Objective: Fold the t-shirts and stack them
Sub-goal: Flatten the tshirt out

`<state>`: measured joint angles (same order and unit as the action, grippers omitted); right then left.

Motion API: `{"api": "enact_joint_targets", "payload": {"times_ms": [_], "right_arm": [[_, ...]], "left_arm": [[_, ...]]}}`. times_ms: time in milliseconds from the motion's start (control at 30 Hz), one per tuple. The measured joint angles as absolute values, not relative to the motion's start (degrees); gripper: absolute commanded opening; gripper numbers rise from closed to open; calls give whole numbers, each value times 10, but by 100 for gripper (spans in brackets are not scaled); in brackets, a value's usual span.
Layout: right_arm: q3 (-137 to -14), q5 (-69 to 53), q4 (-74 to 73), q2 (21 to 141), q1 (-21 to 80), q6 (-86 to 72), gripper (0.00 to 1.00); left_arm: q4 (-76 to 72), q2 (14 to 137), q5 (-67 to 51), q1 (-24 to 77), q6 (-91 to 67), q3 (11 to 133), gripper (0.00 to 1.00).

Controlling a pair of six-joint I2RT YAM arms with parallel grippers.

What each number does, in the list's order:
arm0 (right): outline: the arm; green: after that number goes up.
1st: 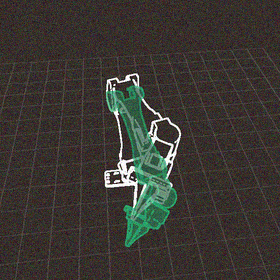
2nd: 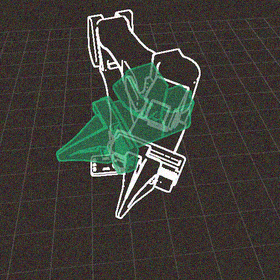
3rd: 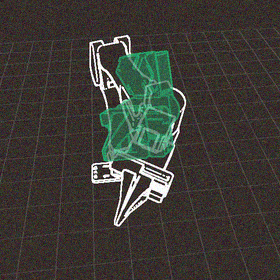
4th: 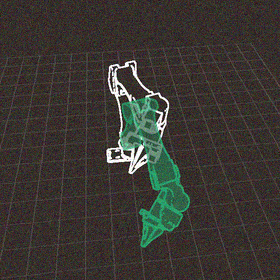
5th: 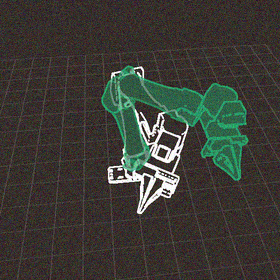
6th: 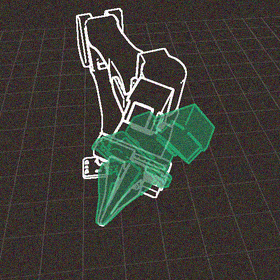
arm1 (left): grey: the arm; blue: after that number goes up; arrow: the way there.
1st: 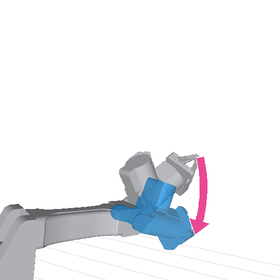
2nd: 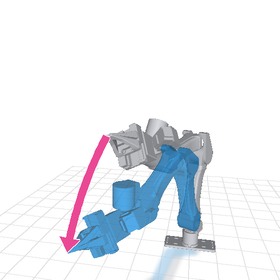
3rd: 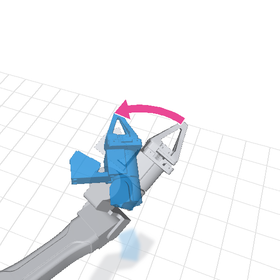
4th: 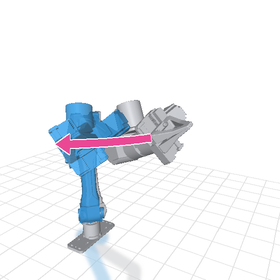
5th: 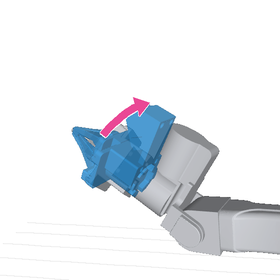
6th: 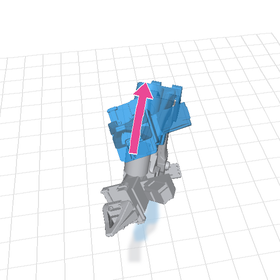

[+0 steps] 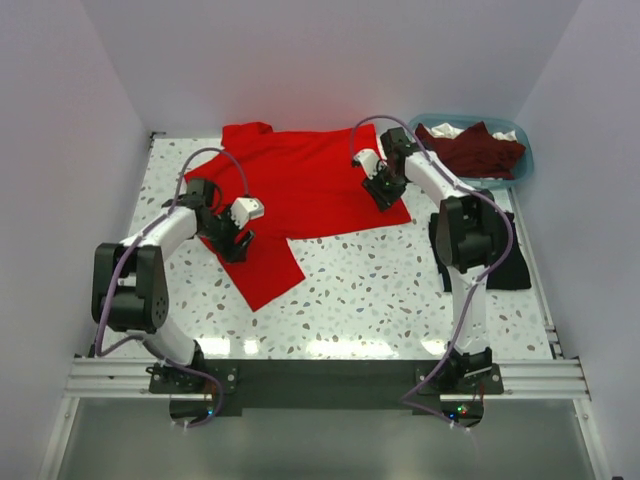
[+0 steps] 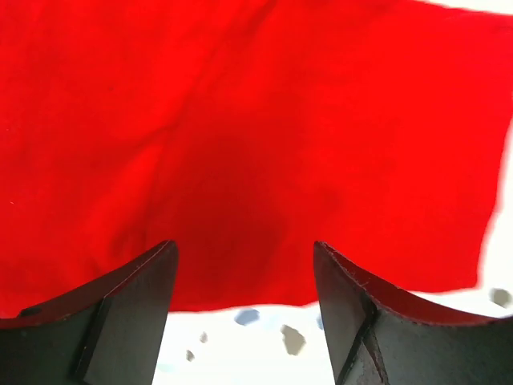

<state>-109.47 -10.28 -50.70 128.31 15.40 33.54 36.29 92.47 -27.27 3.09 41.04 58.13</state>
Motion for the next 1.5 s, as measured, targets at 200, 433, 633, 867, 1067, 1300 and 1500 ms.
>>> {"api": "enact_joint_targets", "payload": {"times_ms": [200, 433, 633, 867, 1067, 1300, 1500], "right_arm": [[-1092, -61, -501, 1304, 171, 339, 32], [-992, -35, -475, 1261, 198, 367, 28], [-862, -42, -497, 1179, 222, 382, 24], [-774, -88, -614, 1101, 236, 405, 32], [-857, -102, -657, 1096, 224, 407, 30], [-938, -82, -629, 1173, 210, 395, 27], [-937, -53, -611, 1231, 209, 386, 26]], "left_arm": [[339, 975, -219, 32, 419, 589, 71], [343, 935, -171, 50, 488, 527, 68], [409, 834, -149, 82, 535, 440, 65], [569, 740, -185, 95, 592, 435, 69], [601, 764, -227, 90, 570, 534, 71], [509, 863, -229, 79, 522, 585, 71], [422, 886, -177, 96, 501, 545, 69]]}}
